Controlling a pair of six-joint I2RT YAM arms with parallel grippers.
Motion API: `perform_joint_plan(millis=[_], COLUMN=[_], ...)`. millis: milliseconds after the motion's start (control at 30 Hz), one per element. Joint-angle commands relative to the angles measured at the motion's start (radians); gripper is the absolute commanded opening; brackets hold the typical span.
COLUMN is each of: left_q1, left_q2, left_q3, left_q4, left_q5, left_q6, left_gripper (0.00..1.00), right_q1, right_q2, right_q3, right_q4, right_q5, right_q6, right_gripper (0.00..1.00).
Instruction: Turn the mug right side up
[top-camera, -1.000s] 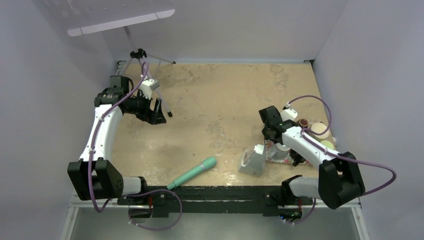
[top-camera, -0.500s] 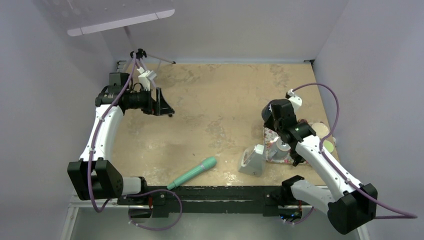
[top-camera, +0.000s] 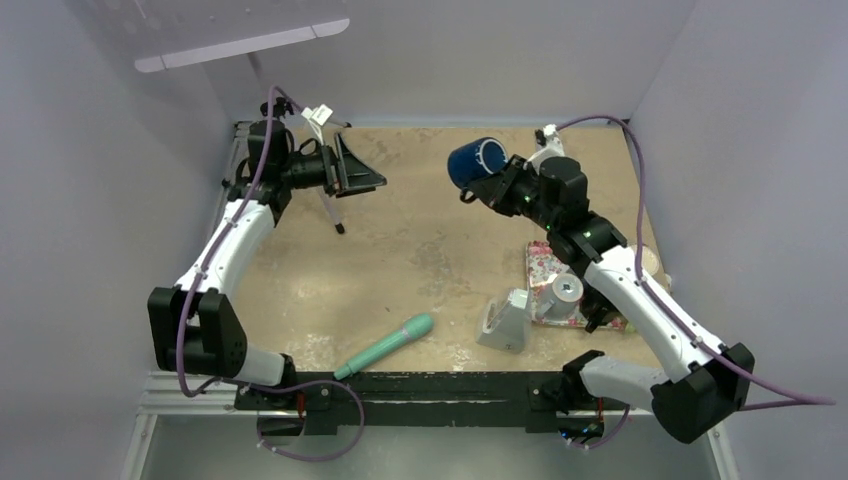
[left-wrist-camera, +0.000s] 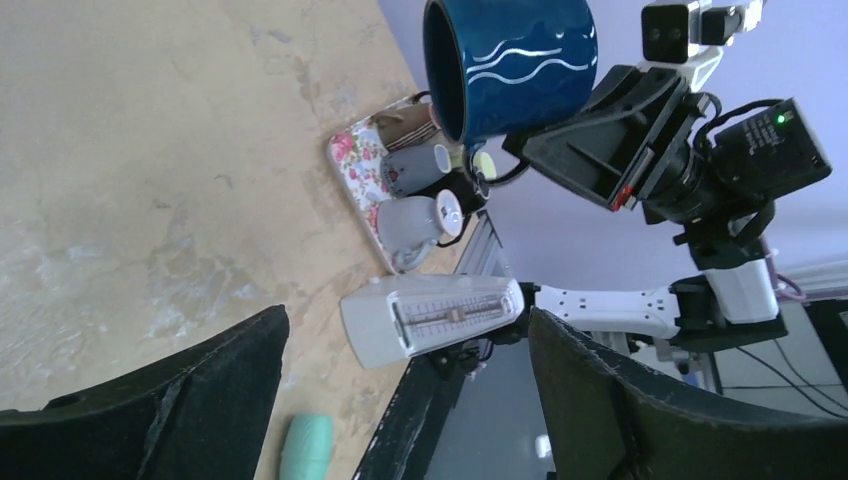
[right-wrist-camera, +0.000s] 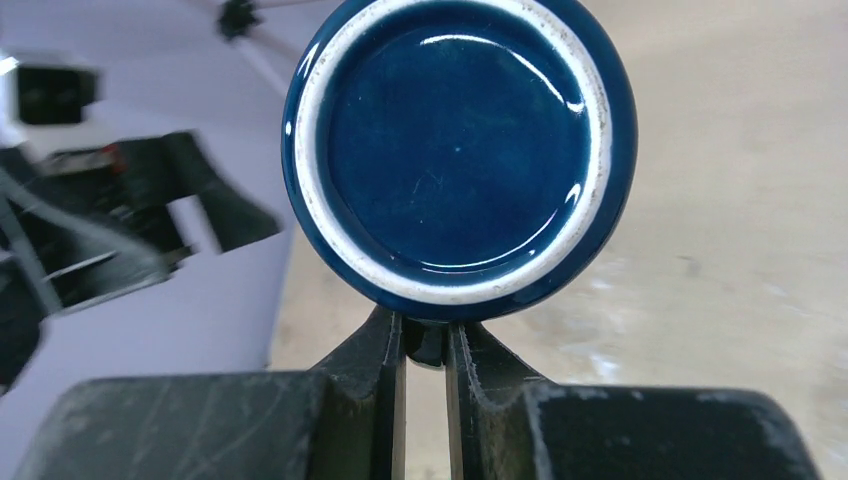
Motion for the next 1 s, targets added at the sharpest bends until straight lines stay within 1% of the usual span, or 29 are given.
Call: perform_joint_plan(millis=[0, 167, 267, 400, 467, 633, 767, 800, 833, 933, 967], left_q1=[-0.044, -0.063, -0.083, -0.092, -0.093, -0.127, -0.15, -0.15, -0.149, -0.145, -0.142], left_q2=[0.058, 0.141, 0.171, 0.178, 0.174, 0.161, 0.165, 0.165, 0.167, 0.167, 0.166], left_q3=[-0.035, -0.058, -0.049, -0.091, -0.095, -0.124, -0.125, -0.121, -0.113, -0.082, -0.073], left_q4=[0.391, 0.728, 0.779, 0.945, 0.976, 0.975, 0.959, 0.965, 0.974, 0.994, 0.989], left_q5=[0.036, 0.011, 0.009, -0.003, -0.002, -0.008, -0.018, -0.019, -0.016, 0.003, 0.01], left_q6=[-0.338, -0.598, -0.649, -0.765, -0.792, -0.817, -0.826, -0.832, -0.841, -0.861, -0.857], left_gripper=[0.93, 0.92, 0.88, 0.82, 0.81, 0.75, 0.64, 0.59, 0.5, 0.09, 0.0], right_q1=[0.057, 0.09, 0.107, 0.117, 0.12, 0.133, 0.149, 0.154, 0.157, 0.158, 0.157], right_q2=[0.032, 0.075, 0.103, 0.138, 0.15, 0.195, 0.248, 0.259, 0.268, 0.275, 0.271], right_q3=[0.04, 0.044, 0.056, 0.065, 0.073, 0.105, 0.096, 0.093, 0.084, 0.057, 0.053], right_q4=[0.347, 0.453, 0.476, 0.492, 0.494, 0.515, 0.601, 0.616, 0.629, 0.627, 0.609], right_q5=[-0.192, -0.241, -0.253, -0.253, -0.252, -0.269, -0.313, -0.32, -0.328, -0.333, -0.327], right_q6=[0.119, 0.194, 0.208, 0.223, 0.222, 0.218, 0.263, 0.271, 0.278, 0.28, 0.271], right_gripper=[0.0, 0.0, 0.0, 0.0, 0.0, 0.0, 0.0, 0.0, 0.0, 0.0, 0.0])
